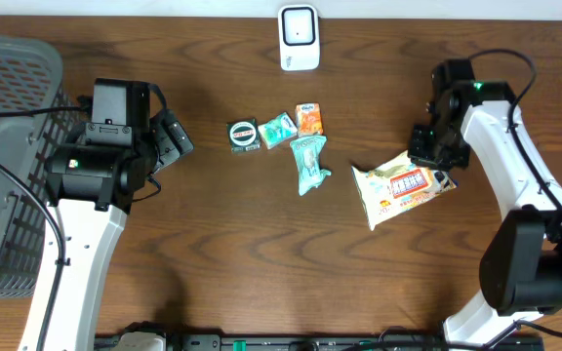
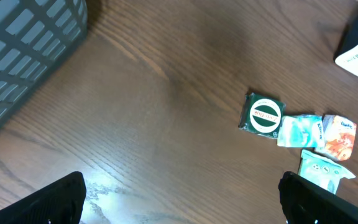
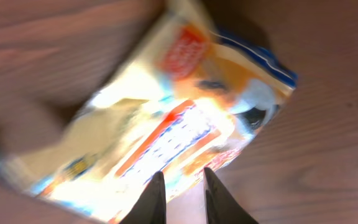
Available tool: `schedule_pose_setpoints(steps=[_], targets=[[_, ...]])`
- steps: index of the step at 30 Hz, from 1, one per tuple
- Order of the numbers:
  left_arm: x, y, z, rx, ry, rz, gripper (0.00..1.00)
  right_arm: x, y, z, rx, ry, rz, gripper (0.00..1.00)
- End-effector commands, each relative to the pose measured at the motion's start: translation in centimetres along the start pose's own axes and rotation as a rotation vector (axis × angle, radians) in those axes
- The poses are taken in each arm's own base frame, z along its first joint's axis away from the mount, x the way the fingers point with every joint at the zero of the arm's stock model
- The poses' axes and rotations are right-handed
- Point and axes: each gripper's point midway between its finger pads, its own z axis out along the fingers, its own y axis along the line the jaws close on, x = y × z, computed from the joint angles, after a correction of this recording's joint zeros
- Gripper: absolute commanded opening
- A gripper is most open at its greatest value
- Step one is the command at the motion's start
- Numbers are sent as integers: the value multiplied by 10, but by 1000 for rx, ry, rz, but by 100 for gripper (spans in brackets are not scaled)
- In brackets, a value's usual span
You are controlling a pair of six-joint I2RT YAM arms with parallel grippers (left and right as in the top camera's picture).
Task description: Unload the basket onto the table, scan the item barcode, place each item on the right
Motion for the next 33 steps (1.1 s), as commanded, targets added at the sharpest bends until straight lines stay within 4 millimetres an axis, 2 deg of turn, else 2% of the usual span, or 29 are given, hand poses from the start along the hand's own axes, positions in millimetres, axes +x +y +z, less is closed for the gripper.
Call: schedule_pose_setpoints(steps=[1, 2, 5, 9, 11, 13, 16, 19, 20, 22, 23, 24, 25, 26, 28, 29, 33], targets=[[-5, 1, -4, 0, -14, 4, 98, 19, 40, -10, -130, 56, -154, 14], [-5, 1, -4, 0, -14, 4, 98, 31, 46, -2, -122, 87, -180, 14], [-5, 1, -4, 0, -14, 4, 98, 44, 58, 18, -116, 103, -203, 16], [-5, 1, -4, 0, -14, 4, 98, 57, 55, 57, -58, 86, -174, 22], [-5, 1, -4, 0, -14, 4, 98, 61, 61, 78, -97, 65, -183, 22], [-5, 1, -4, 0, -14, 4, 98, 65, 79, 86, -210, 63, -192, 21], [-5, 1, -4, 0, -14, 4, 98, 56, 102, 76, -326, 36, -205, 19], [-5, 1, -4, 0, -14, 4, 98, 32, 120, 45, -375, -29, -261, 20], [-5, 1, -4, 0, -14, 4, 98, 18, 124, 25, -369, -65, -296, 22], [-5, 1, -4, 0, -14, 4, 98, -3, 119, -4, -314, -128, -298, 24], [-5, 1, -4, 0, -14, 4, 98, -18, 112, -25, -265, -171, -285, 25], [-5, 1, -4, 0, -14, 4, 98, -25, 105, -36, -229, -195, -276, 25], [-5, 0, -4, 0, -15, 4, 98, -34, 88, -51, -144, -223, -253, 25], [-5, 1, -4, 0, -14, 4, 98, -36, 76, -57, -92, -226, -240, 24], [-5, 1, -4, 0, -14, 4, 98, -32, 53, -59, 5, -202, -207, 21], [-5, 1, -4, 0, -14, 4, 98, -23, 41, -55, 43, -155, -179, 18], [-5, 1, -4, 0, -14, 4, 98, -5, 27, -19, 72, -70, -160, 22]])
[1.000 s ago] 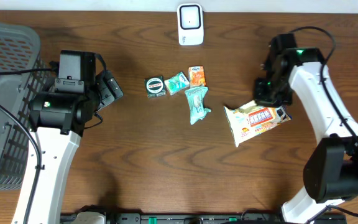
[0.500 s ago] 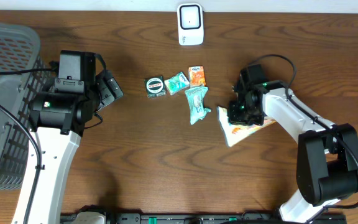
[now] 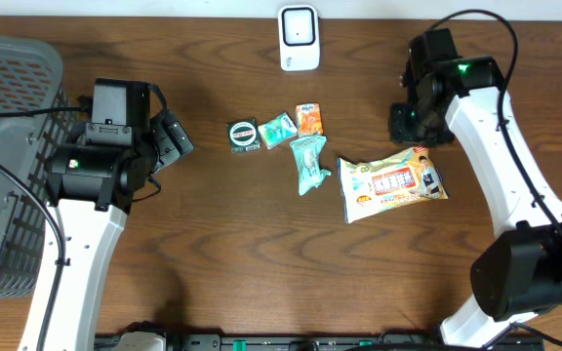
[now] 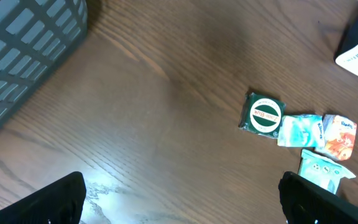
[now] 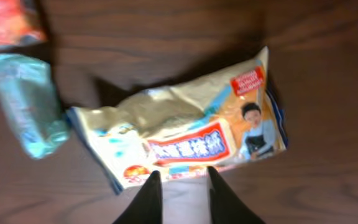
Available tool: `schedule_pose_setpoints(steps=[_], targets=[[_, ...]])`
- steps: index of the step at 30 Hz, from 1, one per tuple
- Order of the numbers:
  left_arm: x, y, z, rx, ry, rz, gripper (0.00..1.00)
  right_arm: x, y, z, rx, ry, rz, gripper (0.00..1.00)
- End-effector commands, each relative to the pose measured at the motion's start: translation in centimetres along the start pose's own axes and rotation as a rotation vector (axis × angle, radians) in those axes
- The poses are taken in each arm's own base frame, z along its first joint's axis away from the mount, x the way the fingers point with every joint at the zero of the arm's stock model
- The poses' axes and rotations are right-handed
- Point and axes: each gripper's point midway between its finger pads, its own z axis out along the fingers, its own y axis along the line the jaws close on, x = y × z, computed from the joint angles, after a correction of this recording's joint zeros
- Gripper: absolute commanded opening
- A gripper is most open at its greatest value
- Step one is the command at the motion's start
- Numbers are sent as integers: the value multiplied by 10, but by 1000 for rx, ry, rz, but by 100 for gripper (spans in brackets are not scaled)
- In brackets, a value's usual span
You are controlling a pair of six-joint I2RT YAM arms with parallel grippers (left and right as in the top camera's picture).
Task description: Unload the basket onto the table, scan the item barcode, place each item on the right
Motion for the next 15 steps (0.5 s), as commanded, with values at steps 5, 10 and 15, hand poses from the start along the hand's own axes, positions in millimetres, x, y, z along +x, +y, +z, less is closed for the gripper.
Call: schedule_pose_setpoints(steps=[5, 10, 15], targets=[[-5, 1, -4, 0, -14, 4, 98, 49, -23, 78, 86, 125, 109, 22], [-5, 1, -4, 0, -14, 4, 98, 70, -24, 122, 68, 112, 126, 26], [-5, 1, -4, 0, -14, 4, 98, 9, -21, 91, 22, -51, 157, 30]])
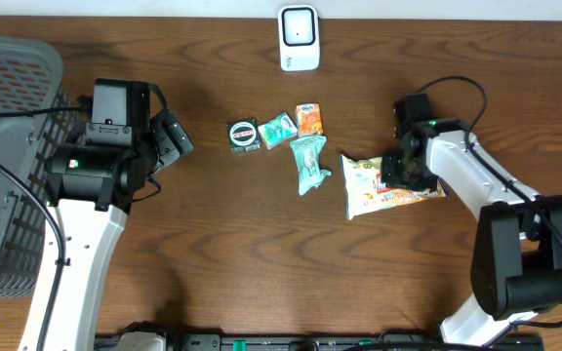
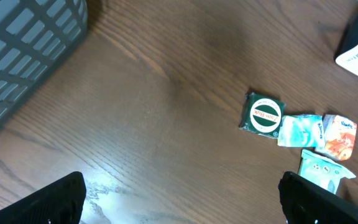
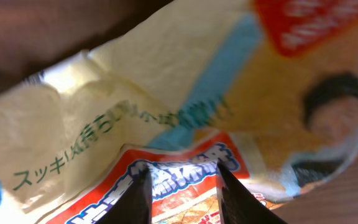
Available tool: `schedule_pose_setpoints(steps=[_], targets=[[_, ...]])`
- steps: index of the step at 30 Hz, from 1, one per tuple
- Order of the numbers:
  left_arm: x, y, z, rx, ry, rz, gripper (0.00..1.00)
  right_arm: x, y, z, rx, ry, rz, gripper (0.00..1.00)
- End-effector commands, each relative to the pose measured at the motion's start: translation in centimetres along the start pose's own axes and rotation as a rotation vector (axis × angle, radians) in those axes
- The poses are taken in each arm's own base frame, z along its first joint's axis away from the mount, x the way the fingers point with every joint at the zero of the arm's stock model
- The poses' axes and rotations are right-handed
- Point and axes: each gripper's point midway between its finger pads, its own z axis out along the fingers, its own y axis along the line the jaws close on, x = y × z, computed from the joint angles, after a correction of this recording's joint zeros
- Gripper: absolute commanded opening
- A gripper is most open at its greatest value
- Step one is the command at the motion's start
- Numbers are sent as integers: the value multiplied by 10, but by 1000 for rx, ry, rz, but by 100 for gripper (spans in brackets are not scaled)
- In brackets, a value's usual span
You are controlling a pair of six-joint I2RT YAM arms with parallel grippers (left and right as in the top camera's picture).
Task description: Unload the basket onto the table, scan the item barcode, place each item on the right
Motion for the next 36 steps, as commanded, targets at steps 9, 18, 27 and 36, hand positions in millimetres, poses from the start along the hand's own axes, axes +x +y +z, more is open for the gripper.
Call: schedule_pose_setpoints(steps=[9, 18, 27, 36], targets=[[-5, 1, -4, 0, -14, 4, 98, -98, 25, -132, -216, -225, -21, 18], [-5, 1, -4, 0, -14, 4, 98, 18, 27, -60, -108, 173, -105, 1], [-5, 1, -4, 0, -14, 4, 98, -6, 54, 9, -265, -45, -67, 2], [-5, 1, -4, 0, -14, 4, 98, -97, 56, -73, -350, -258, 26, 21]])
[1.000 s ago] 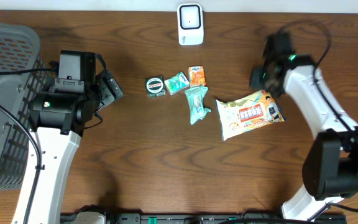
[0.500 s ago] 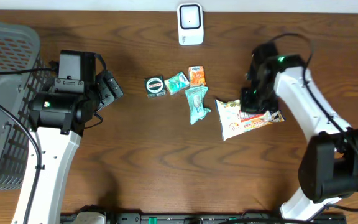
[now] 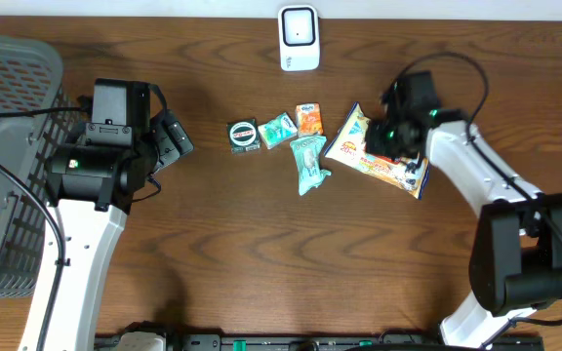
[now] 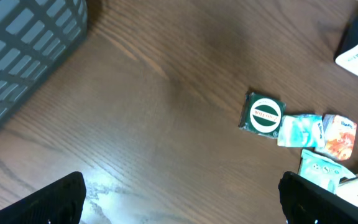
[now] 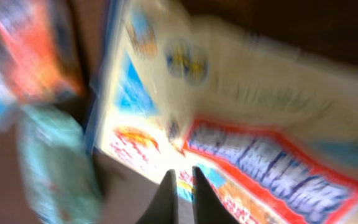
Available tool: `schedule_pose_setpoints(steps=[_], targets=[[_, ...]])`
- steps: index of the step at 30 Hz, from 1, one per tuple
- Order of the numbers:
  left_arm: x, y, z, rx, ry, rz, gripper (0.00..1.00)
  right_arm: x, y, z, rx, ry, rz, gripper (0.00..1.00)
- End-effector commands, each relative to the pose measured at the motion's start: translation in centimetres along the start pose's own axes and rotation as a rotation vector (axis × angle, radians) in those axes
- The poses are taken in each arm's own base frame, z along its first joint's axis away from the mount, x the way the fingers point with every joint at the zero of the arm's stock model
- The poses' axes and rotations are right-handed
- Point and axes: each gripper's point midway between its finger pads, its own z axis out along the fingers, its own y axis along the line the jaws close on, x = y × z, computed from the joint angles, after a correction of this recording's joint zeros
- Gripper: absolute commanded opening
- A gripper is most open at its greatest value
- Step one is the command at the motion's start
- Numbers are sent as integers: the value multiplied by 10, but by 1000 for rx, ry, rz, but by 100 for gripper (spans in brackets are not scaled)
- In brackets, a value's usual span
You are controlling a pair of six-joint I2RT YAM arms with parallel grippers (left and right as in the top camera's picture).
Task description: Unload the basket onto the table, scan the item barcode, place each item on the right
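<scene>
The item is a yellow-and-orange wipes pack point(image 3: 374, 148) with a red label. It is held tilted above the table, right of the small packets, with my right gripper point(image 3: 390, 135) shut on its edge. The right wrist view is blurred; the pack point(image 5: 260, 130) fills it, and the right gripper point(image 5: 182, 193) has its fingertips close together on the pack's rim. The white barcode scanner point(image 3: 299, 37) stands at the back edge, in the middle. My left gripper point(image 3: 176, 136) hangs open and empty over bare wood, its fingers point(image 4: 55, 199) wide apart.
Small packets lie mid-table: a green round-label one point(image 3: 244, 135), a teal one point(image 3: 277, 128), an orange one point(image 3: 308, 118) and a longer teal pack point(image 3: 309, 164). A grey mesh basket point(image 3: 8, 166) fills the left edge. The scanner shows in the left wrist view.
My right gripper was pressed down over the pack lying flat on the table. Now it is shut on the pack, which is off the table and further back-left, beside the small packets. The left arm is unchanged.
First my right gripper was at the right end of the pack lying at the right. Then the gripper stood back from it and the pack lay a little further left. Then it was low over the pack's middle. Now it holds the pack tilted, nearer the scanner.
</scene>
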Motion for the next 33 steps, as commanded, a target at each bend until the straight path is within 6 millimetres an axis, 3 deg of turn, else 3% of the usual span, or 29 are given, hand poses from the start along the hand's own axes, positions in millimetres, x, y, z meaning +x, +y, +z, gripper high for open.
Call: schedule_pose_setpoints(steps=[1, 2, 5, 6, 8, 10, 13, 17, 18, 20, 22, 24, 26, 28, 30, 33], targets=[[-4, 1, -4, -1, -14, 4, 98, -49, -8, -45, 13, -96, 42, 27], [-4, 1, -4, -1, -14, 4, 98, -55, -16, -55, 31, -101, 41, 33], [-4, 1, -4, -1, -14, 4, 98, -54, -48, -68, 72, -75, 68, 73], [-4, 1, -4, -1, -14, 4, 98, -49, -62, -67, 88, -49, 75, 81], [-4, 1, -4, -1, -14, 4, 98, -40, -79, -64, 89, -10, 77, 85], [-4, 1, -4, -1, -14, 4, 98, -37, -82, -56, 31, 5, 54, 88], [-4, 1, -4, -1, -14, 4, 98, -39, -74, -42, -83, -1, -17, 89], [-4, 1, -4, -1, -14, 4, 98, -46, -66, -6, -183, 0, -79, 99], [-4, 1, -4, -1, -14, 4, 98, -44, -65, 13, -217, 20, -74, 99], [-4, 1, -4, -1, -14, 4, 98, -35, -65, 29, -250, 61, -58, 94], [-4, 1, -4, -1, -14, 4, 98, -16, -68, 44, -270, 140, -18, 78], [-4, 1, -4, -1, -14, 4, 98, 0, -70, 45, -267, 210, 10, 64], [-4, 1, -4, -1, -14, 4, 98, 16, -68, 36, -269, 273, 10, 55], [-4, 1, -4, -1, -14, 4, 98, 27, -64, 22, -268, 320, 19, 54], [-4, 1, -4, -1, -14, 4, 98, 36, -57, -4, -268, 348, 13, 57], [-4, 1, -4, -1, -14, 4, 98, 25, -53, -33, -228, 277, -28, 67]])
